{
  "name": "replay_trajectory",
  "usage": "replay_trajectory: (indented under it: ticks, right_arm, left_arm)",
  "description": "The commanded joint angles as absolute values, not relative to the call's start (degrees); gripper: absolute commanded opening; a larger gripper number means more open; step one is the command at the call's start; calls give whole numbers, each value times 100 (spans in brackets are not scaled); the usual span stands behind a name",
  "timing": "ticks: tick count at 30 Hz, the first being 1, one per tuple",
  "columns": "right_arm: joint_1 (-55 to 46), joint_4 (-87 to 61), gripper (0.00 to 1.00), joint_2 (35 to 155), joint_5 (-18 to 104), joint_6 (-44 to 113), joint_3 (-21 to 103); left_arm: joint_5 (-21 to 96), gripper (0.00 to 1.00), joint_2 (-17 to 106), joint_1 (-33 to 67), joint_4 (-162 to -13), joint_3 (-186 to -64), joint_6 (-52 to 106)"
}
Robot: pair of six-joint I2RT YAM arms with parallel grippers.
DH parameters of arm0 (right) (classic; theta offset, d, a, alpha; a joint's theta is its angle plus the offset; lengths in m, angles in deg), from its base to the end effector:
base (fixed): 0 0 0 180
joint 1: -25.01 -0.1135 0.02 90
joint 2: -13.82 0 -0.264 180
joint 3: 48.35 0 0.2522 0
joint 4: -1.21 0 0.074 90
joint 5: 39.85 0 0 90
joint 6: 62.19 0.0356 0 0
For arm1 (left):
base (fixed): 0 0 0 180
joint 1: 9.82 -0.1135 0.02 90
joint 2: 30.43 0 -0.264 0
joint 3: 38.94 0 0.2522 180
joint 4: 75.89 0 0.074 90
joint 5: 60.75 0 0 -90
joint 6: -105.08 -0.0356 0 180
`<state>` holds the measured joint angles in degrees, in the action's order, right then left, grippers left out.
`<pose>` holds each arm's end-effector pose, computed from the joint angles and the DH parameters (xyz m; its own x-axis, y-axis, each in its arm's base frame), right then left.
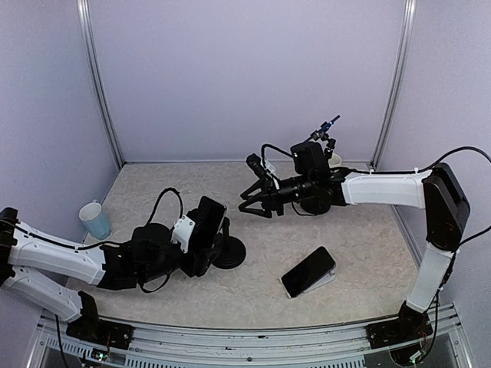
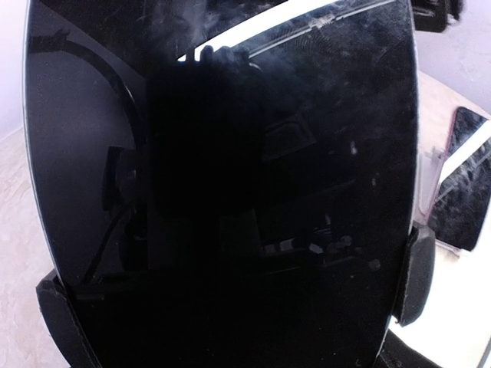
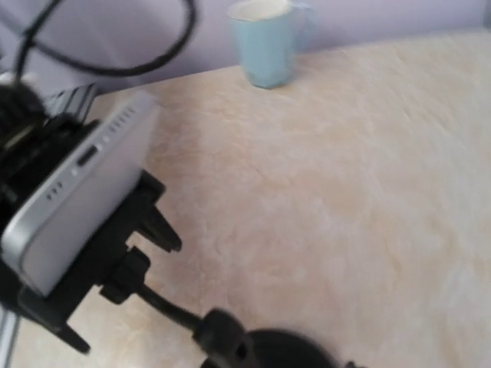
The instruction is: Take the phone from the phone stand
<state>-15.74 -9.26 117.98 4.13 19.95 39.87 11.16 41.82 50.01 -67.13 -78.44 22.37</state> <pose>0.2980 0.2906 0.2563 -0.2050 -0.3020 -0.9310 -0.9788 0.0647 0.1946 0.1353 -0.2107 0.1847 -0.2889 0.2569 -0.9223 0.6478 0.7617 0.0093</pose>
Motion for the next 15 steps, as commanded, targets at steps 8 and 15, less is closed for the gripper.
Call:
replay_trajectory:
  ticks: [8,15]
  right_arm:
    - [-1830,901,50,11405,1130,5852,2694]
    - [-2198,1408,50,11544,1293,6462,2563]
  left_arm:
    - [-44,35,4661,5132,-5718,-8371,2794]
    - [-138,35,4768,5132,-5836,-8478,2839]
